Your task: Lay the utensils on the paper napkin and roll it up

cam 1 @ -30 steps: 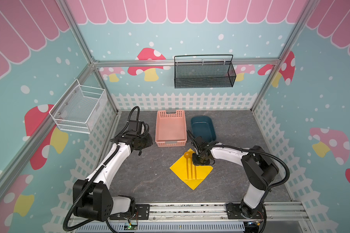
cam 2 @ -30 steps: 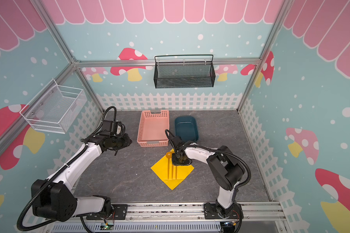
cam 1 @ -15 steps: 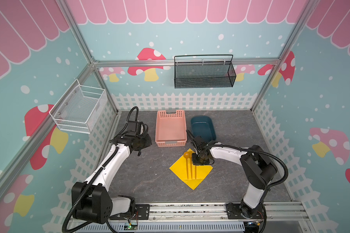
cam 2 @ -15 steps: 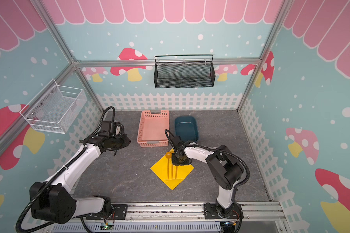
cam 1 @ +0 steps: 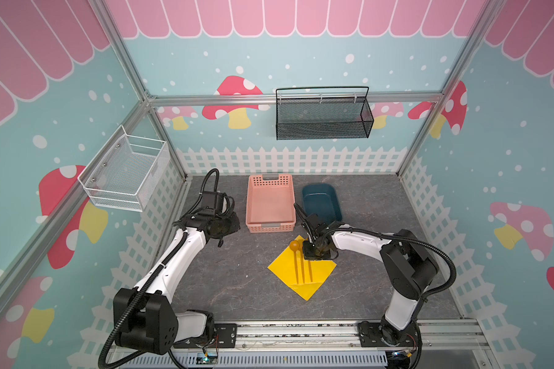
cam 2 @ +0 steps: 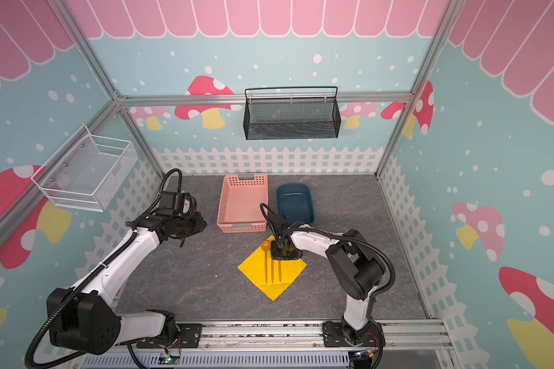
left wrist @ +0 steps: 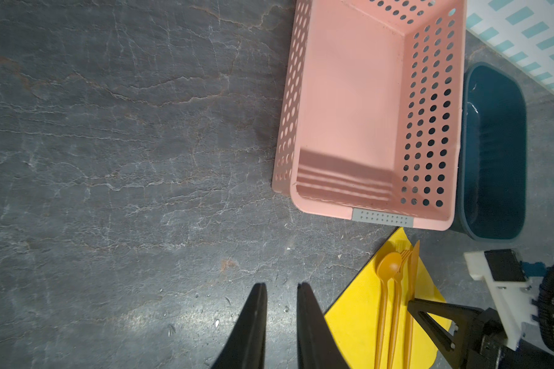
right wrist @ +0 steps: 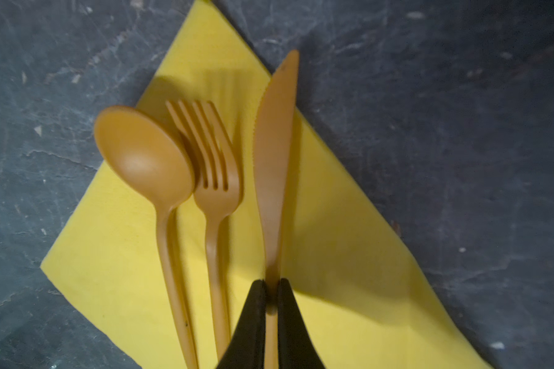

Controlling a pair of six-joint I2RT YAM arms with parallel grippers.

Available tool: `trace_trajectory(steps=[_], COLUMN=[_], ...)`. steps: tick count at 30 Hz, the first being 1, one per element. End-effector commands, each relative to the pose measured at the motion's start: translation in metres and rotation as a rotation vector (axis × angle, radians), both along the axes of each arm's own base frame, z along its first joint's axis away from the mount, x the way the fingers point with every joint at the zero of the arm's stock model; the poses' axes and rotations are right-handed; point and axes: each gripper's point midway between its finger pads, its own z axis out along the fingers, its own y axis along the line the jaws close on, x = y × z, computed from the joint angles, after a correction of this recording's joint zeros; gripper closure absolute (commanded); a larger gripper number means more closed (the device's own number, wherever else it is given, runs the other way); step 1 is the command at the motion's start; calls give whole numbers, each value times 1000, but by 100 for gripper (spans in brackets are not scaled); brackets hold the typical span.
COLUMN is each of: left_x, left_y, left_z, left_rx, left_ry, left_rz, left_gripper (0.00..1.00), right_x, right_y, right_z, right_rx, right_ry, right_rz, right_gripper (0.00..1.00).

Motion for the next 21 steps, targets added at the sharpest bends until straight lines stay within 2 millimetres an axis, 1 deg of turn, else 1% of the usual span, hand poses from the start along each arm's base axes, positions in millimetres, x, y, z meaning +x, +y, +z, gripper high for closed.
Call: trace_trajectory(steps=[1,12,21], left_x=[-2,-2,-2], left_y=[4,5,7], left_z=[-2,-4,0], left_rx=[15,20,26], left_ry=[1,7,-5], left_rz=[10,13,17], left_gripper=[79,79,79], right_x=[0,-7,-9], right_y=[3,2,0], right_z=[1,-9,-12], right_rx=[-9,-8,-10], right_ry=[7,39,48], right_rz=[-5,-19,-33], right_gripper=[90,89,89])
